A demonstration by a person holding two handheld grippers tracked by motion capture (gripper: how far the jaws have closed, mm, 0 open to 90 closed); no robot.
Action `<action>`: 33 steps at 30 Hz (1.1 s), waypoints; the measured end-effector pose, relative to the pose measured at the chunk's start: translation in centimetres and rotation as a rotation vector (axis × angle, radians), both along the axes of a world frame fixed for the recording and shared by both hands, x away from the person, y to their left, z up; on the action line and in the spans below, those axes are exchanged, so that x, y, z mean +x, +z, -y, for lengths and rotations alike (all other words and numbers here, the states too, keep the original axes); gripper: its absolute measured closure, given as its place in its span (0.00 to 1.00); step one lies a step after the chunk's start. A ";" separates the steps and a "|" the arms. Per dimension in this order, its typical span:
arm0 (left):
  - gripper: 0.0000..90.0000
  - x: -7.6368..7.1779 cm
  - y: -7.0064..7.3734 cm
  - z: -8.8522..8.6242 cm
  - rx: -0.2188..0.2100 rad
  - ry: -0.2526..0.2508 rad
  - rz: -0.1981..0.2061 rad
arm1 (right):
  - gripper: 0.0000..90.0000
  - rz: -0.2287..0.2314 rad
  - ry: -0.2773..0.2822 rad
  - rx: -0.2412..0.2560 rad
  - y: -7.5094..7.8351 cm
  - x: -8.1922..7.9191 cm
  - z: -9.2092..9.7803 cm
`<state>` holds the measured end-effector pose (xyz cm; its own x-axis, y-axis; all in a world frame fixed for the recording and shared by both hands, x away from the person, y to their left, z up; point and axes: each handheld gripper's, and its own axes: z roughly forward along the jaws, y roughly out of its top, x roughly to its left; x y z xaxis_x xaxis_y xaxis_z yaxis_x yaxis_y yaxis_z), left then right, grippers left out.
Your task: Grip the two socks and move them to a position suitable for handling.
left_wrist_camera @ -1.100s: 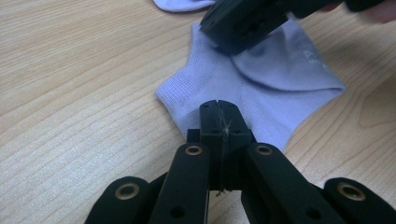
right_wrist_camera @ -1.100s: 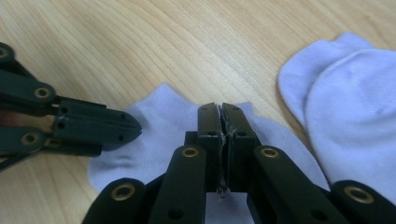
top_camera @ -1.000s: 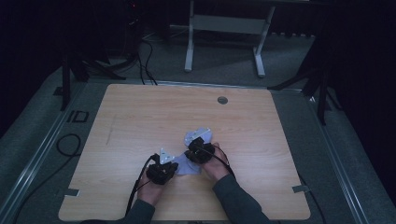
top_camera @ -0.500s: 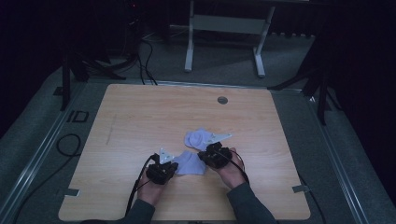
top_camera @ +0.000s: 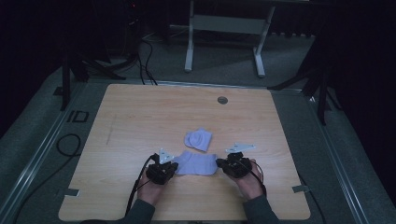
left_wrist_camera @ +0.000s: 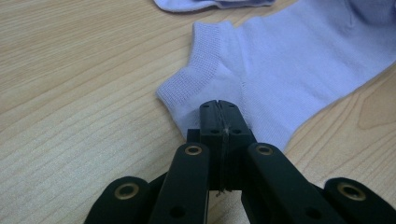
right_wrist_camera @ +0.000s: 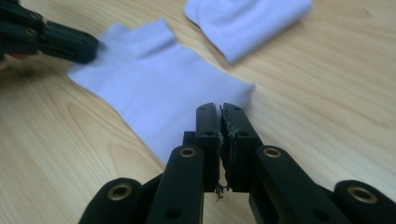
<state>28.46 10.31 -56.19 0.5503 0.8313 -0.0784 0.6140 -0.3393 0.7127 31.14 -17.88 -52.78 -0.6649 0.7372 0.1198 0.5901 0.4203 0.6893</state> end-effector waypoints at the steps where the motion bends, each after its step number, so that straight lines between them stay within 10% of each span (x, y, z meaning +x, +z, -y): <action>1: 1.00 0.0 0.0 0.0 0.002 -0.001 0.001 | 0.96 -0.004 -0.008 -0.002 -0.1 -0.1 0.3; 12: 1.00 0.0 0.0 0.0 0.000 -0.001 0.000 | 0.98 -0.027 -0.064 -0.025 -1.2 -0.5 2.0; 33: 0.99 -0.4 0.0 0.0 -0.019 0.007 -0.012 | 0.96 0.077 -0.013 -0.049 2.8 2.4 -0.5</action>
<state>28.06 10.35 -56.19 0.5435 0.8334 -0.1002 0.6245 -0.3216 0.7117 33.54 -17.33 -50.03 -0.6608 0.7498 0.0323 0.5423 0.4473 0.7112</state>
